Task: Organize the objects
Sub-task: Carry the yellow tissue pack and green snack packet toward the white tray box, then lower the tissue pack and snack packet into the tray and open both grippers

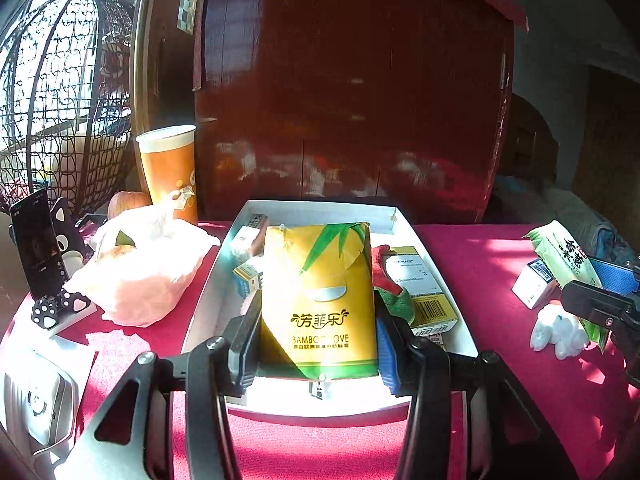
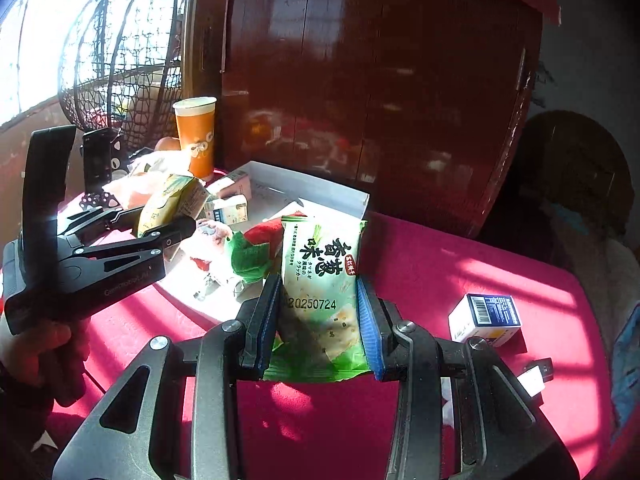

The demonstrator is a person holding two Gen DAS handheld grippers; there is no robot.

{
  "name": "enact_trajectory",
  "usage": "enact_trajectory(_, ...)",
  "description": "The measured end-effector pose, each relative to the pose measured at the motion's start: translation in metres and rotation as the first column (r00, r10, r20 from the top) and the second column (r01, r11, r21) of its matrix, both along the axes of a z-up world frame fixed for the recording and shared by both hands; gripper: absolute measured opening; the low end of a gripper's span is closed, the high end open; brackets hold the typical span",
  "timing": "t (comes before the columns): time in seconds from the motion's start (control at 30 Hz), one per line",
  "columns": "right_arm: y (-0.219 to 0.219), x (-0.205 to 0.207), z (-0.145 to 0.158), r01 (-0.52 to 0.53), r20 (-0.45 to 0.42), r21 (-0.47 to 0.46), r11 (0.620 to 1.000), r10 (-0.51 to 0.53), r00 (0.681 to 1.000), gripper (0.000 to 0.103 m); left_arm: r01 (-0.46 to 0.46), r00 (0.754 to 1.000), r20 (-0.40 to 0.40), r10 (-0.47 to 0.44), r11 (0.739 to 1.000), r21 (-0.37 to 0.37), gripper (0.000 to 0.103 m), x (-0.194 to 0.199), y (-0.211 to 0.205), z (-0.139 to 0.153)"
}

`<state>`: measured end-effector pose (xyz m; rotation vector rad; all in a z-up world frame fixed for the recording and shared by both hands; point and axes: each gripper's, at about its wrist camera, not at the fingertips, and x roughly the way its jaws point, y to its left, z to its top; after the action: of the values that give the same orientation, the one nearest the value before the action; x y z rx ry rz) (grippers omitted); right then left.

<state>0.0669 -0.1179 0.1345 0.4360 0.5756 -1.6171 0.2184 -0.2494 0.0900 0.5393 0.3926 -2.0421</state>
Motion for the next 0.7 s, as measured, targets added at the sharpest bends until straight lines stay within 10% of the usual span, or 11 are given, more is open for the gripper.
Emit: enact_trajectory(0.7,-0.075,0.016,-0.005,-0.039,0.063,0.056,0.998,0.035,0.997,0.036,-0.042,0.997,0.062,0.038,0.997,0.063,0.048,-0.001,-0.078,0.011)
